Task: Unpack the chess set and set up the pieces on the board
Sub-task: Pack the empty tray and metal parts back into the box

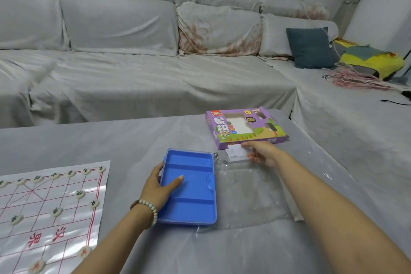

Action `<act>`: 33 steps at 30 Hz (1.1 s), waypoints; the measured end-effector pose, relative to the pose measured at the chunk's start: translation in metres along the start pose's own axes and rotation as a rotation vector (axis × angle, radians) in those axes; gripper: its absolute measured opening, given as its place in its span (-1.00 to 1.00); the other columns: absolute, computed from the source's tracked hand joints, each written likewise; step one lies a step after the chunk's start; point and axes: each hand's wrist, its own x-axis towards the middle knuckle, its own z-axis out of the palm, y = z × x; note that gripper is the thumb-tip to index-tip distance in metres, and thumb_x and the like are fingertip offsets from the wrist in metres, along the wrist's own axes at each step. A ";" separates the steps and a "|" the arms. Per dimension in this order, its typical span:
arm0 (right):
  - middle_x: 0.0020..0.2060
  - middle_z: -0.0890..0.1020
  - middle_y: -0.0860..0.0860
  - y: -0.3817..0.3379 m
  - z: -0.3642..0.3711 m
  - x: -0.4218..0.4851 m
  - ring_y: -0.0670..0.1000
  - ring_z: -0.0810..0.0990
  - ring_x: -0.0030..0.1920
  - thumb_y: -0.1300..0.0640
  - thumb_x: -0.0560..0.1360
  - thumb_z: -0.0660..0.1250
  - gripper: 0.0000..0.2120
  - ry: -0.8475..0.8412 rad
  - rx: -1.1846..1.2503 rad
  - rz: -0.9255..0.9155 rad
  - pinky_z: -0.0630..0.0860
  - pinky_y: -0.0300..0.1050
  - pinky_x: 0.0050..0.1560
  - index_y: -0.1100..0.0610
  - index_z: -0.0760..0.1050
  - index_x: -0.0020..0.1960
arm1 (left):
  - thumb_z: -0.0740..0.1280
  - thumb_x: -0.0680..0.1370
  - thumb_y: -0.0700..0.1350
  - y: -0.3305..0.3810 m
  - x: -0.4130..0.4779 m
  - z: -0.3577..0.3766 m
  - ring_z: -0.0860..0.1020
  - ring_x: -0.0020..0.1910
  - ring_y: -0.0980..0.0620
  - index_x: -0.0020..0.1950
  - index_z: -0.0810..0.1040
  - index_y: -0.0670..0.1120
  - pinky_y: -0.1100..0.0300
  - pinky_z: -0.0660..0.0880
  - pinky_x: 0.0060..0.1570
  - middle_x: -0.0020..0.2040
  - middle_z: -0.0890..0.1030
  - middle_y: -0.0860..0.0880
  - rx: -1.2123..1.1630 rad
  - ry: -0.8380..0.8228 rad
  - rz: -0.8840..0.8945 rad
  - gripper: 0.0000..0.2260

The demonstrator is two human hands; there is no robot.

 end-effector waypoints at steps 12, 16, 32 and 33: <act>-0.01 0.63 0.01 0.000 -0.014 -0.068 -0.05 0.63 -0.20 0.21 0.58 0.20 -0.84 -0.263 0.451 -0.129 0.58 -0.26 -0.26 0.21 0.56 -0.02 | 0.41 0.45 -0.02 0.003 -0.028 -0.009 0.48 0.02 -0.09 0.44 0.22 0.03 0.07 0.49 -0.08 0.17 0.42 -0.05 -0.066 0.028 -0.025 -0.38; 0.03 0.58 0.02 0.041 -0.008 -0.099 0.01 0.67 -0.16 0.17 0.58 0.21 -0.83 -0.251 0.270 -0.034 0.61 -0.16 -0.14 0.21 0.50 0.10 | 0.41 0.45 -0.02 0.005 -0.049 -0.016 0.50 0.07 -0.14 0.45 0.21 0.03 -0.03 0.51 0.00 0.24 0.44 -0.12 -0.090 0.040 -0.025 -0.37; 0.04 0.65 0.11 0.069 -0.023 -0.169 0.10 0.65 -0.05 0.02 0.57 0.26 -0.74 0.026 0.161 -0.165 0.60 -0.01 -0.09 0.16 0.48 0.16 | -0.11 0.56 0.27 0.016 -0.099 0.066 0.32 0.38 -0.02 0.49 0.18 0.01 0.15 0.18 0.37 0.41 0.35 -0.02 0.095 -0.296 0.095 -0.42; 0.05 0.64 0.12 0.069 -0.032 -0.171 0.10 0.65 -0.07 0.02 0.57 0.26 -0.73 0.076 0.167 -0.180 0.60 -0.03 -0.13 0.16 0.47 0.17 | -0.12 0.61 0.19 0.011 -0.102 0.065 0.31 0.38 -0.02 0.47 0.21 0.02 0.20 0.18 0.33 0.40 0.37 -0.03 0.247 -0.311 0.160 -0.50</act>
